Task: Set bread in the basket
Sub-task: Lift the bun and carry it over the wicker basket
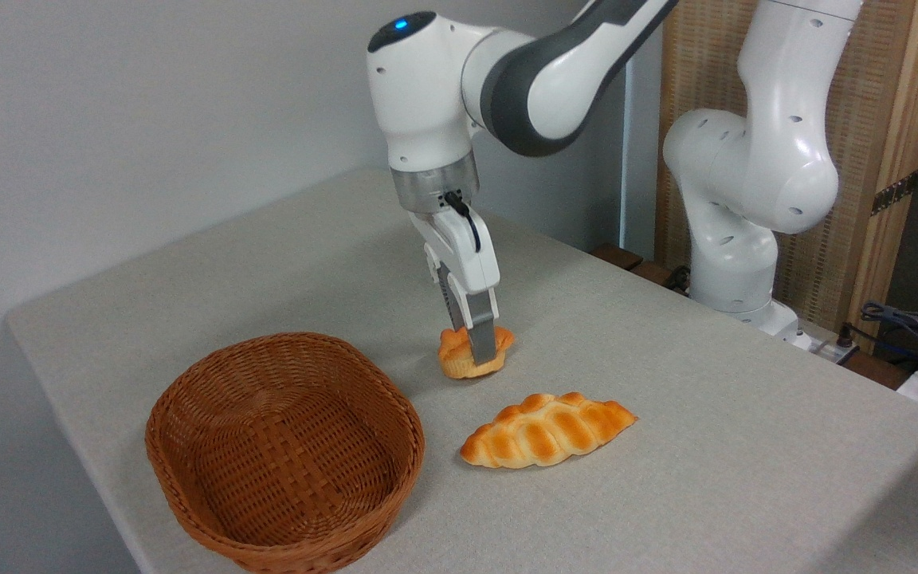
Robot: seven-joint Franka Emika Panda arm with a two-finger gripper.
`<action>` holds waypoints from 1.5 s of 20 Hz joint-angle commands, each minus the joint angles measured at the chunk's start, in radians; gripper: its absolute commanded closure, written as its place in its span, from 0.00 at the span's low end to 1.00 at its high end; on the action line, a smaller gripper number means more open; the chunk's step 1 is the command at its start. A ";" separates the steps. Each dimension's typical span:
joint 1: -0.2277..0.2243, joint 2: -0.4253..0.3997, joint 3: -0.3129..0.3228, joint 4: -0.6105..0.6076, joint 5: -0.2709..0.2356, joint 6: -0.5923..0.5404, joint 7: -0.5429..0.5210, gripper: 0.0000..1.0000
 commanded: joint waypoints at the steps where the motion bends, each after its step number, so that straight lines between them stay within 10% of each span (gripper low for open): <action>1: -0.031 0.050 0.019 0.168 -0.019 -0.176 0.015 0.65; 11: 0.013 0.290 0.074 0.598 -0.231 -0.178 0.010 0.63; 18: 0.033 0.395 0.070 0.669 -0.254 0.000 0.014 0.53; 22: 0.031 0.424 0.059 0.666 -0.210 0.043 0.015 0.00; 30: 0.031 0.438 0.042 0.663 -0.196 0.052 0.006 0.00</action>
